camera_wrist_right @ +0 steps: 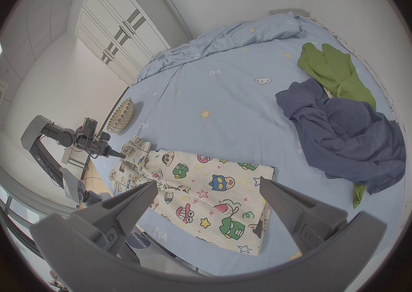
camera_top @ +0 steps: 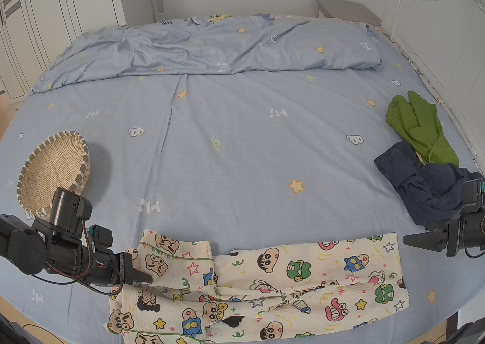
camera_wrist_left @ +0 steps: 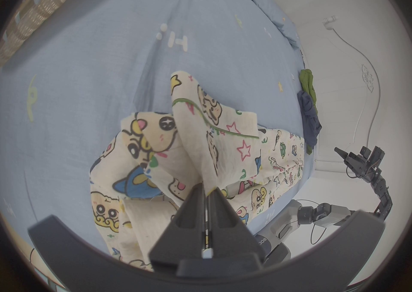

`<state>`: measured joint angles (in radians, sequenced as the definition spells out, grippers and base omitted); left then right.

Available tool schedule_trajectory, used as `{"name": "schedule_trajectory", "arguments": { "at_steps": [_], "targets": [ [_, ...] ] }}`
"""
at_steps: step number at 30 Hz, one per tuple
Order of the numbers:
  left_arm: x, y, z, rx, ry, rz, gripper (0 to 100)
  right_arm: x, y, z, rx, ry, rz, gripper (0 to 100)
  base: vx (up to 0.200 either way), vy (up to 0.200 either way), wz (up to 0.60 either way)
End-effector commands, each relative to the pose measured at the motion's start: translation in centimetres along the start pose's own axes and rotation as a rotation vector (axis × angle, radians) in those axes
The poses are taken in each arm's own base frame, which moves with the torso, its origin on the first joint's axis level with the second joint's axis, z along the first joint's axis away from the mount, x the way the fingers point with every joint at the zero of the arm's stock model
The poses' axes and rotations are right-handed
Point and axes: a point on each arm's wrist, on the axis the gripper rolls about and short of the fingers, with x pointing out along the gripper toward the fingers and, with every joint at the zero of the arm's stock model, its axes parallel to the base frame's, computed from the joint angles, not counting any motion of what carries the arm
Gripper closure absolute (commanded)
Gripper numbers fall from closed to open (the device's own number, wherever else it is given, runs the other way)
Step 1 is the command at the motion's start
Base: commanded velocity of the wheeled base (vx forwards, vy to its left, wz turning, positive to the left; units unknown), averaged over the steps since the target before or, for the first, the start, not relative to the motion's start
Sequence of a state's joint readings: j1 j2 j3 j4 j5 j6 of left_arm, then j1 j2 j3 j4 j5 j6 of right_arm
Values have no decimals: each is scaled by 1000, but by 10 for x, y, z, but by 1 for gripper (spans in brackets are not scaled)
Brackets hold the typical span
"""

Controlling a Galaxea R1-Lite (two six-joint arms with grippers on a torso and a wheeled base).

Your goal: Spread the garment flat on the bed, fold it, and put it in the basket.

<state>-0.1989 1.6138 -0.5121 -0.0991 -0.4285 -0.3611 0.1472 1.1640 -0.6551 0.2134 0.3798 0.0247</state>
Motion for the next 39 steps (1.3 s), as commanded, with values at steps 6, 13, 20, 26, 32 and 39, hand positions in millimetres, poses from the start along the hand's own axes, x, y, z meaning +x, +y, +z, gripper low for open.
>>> {"name": "schedule_trajectory", "arguments": {
  "at_steps": [6,13,20,26,32,39],
  "targets": [
    [-11,7,-20,10,5,14,100,0,0,0,-1,1,0,0,0,0,0],
    [-18,5,-33,39,6,5,100,1,0,0,1,5,-3,0,0,0,0],
    [-21,6,-39,40,5,5,100,1,0,-1,0,7,-2,0,0,0,0],
    [-17,6,-43,62,29,10,0,2,0,-2,2,11,-2,0,0,0,0],
    [-19,3,-46,77,28,-5,0,3,-1,-1,3,14,-2,0,0,0,0],
    [-41,-1,-58,82,-13,-13,0,3,-1,-2,3,17,-1,0,0,0,0]
  ]
}}
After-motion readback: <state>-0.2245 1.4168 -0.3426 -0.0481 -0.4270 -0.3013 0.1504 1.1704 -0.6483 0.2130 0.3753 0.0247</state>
